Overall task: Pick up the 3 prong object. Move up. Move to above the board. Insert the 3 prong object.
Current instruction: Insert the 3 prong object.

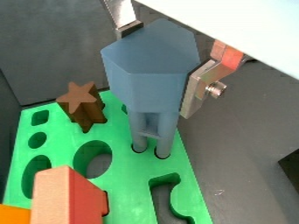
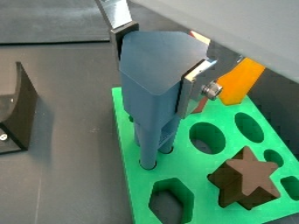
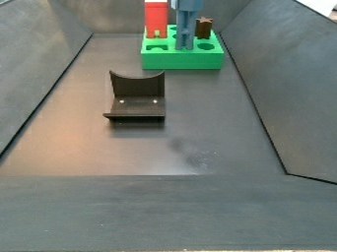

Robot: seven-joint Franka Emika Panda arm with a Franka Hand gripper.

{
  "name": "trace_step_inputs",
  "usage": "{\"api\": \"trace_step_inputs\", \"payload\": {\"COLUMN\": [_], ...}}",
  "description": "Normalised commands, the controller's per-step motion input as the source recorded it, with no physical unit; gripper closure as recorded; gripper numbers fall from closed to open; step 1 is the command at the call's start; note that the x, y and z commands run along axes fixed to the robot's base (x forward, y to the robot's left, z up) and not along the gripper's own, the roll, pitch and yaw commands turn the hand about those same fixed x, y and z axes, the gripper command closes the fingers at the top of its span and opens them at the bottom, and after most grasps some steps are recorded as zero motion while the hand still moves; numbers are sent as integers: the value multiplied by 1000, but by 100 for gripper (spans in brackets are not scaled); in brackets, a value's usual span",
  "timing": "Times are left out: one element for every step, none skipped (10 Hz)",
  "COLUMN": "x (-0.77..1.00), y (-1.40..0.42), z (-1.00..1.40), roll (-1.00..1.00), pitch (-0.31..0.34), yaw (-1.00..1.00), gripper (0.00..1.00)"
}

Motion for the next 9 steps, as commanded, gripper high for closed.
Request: {"api": "trace_step_inputs", "payload": {"x": [0,-6,0,91,254,380,0,0,0], "y": [-9,-317,-286,-260,-217,-254,0,0,0], "z": [-323,-523,-526,-534,-580,-820,-914,0,0], "roll": [84,290,396,401,409,284,194,-10,0], "pitch": [0,0,46,46,0,0,-10,0,0], "yaw": [-49,-40,0,-14,-57,-86,0,0,0], "gripper": [100,100,100,100,100,100,100,100,100]}}
